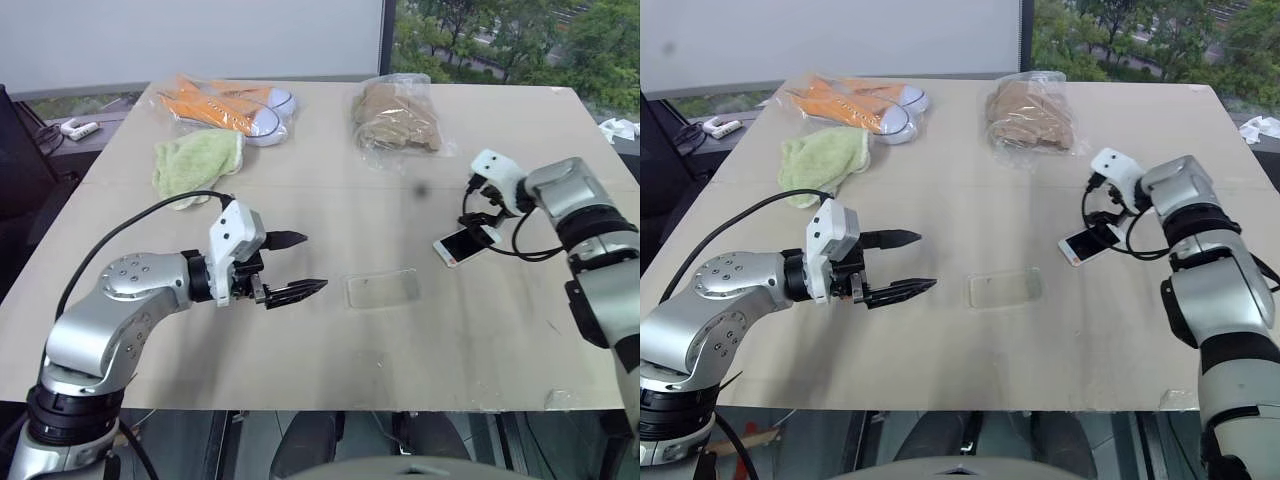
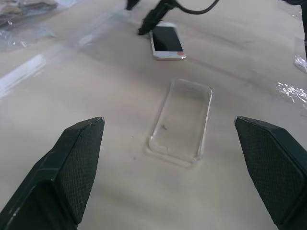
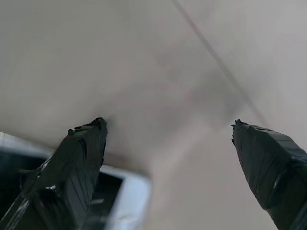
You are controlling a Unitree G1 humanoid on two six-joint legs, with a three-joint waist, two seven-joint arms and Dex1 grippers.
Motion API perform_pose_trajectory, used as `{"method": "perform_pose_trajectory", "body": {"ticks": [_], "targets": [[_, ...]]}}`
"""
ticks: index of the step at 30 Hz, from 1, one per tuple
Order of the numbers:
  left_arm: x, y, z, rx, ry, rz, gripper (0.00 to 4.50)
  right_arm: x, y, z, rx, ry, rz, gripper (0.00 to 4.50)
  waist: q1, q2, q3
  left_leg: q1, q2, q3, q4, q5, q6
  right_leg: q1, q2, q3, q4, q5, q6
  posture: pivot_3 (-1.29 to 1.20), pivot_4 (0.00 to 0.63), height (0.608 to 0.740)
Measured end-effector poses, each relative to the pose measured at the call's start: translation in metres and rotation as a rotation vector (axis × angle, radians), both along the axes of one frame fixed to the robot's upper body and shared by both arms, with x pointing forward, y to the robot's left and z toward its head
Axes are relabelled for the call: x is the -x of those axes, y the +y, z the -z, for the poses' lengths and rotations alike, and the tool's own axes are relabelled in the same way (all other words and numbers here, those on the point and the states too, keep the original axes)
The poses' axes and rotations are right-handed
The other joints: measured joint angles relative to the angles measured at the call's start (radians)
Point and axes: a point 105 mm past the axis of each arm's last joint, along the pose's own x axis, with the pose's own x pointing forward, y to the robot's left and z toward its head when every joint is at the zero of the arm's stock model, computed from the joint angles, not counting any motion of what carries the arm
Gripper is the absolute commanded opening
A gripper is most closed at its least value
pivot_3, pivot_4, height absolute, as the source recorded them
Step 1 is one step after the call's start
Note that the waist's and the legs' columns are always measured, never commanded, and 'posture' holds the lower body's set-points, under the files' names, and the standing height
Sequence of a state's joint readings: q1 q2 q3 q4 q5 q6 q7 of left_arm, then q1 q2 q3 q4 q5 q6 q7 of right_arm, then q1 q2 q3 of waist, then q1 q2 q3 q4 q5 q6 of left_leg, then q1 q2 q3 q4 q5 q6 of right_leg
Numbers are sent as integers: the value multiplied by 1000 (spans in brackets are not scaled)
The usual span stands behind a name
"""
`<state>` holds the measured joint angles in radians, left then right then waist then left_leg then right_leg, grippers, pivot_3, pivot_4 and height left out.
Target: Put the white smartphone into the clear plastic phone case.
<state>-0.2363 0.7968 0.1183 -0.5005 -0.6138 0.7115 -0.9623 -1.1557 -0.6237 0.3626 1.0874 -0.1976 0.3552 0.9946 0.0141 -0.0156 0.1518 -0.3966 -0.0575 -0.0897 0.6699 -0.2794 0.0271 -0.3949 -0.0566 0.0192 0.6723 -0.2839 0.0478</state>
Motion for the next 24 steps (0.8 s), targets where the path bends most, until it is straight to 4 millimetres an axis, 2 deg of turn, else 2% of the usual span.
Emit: {"method": "perform_pose_trajectory", "body": {"ticks": [2, 3, 5, 8, 11, 14, 17, 20, 22, 24], "targets": [[-1, -4, -1, 3, -2, 16, 4453, 12, -18, 1, 11, 44, 1, 4500, 0, 0, 0, -2, 0, 0, -1, 0, 0, 0, 0, -1, -1, 0, 0, 0, 150, 740], [-1, -4, -1, 3, -2, 16, 4453, 14, -20, 1, 12, 54, -1, 4500, 0, 0, 0, -2, 0, 0, -1, 0, 0, -1, 0, -1, -1, 0, 0, 0, 150, 740], [-3, -5, -2, 3, -2, 21, 4453, 32, -33, 3, 19, 122, -14, 4500, 2, 0, 0, -3, 0, -1, -2, 0, 0, 0, 0, -2, -4, 0, 0, 0, 150, 740], [-3, -6, 0, 2, 5, 28, 4453, 59, -36, 10, 0, 229, -54, 4500, -3, 0, 0, -3, 1, -1, -2, 0, 0, -1, 1, -1, -4, 0, 0, 0, 150, 740], [-3, -7, 1, 2, 12, 33, 4453, 77, -25, 12, -32, 259, -91, 4500, -8, 1, 0, -3, 3, 0, -1, 0, 0, -1, 2, -1, -4, 0, 0, 0, 150, 740], [-2, -8, 2, 2, 15, 36, 4453, 69, -12, 9, -96, 154, -59, 4500, -27, 1, 0, -2, 2, 2, -1, 0, 0, -1, 2, 2, -1, 0, 0, 0, 150, 740], [-2, -8, 2, 5, 15, 39, 4453, 60, -13, -11, -167, 3, 3, 4500, -28, 2, 1, -2, 2, 3, -1, 0, 0, -2, 2, 2, 0, 0, 0, 0, 150, 740], [-2, -8, 2, 6, 17, 41, 4453, 66, -6, -33, -307, -79, 67, 4500, -25, 2, 1, -2, 3, 1, -2, 0, 0, -2, 2, 2, -1, 0, 0, 0, 150, 740], [-1, -7, 2, 4, 17, 42, 4453, 79, 7, -31, -379, -101, 96, 4500, -23, 1, 1, -3, 3, 1, -3, 0, 0, -2, 2, 1, -1, 0, 0, 0, 150, 740], [-2, -5, 3, 5, 19, 38, 4453, 92, 27, -16, -440, -80, 111, 4500, -23, 1, 1, -3, 3, 1, -2, 0, 0, -2, 1, 2, -1, 0, 0, 0, 150, 740]]}}
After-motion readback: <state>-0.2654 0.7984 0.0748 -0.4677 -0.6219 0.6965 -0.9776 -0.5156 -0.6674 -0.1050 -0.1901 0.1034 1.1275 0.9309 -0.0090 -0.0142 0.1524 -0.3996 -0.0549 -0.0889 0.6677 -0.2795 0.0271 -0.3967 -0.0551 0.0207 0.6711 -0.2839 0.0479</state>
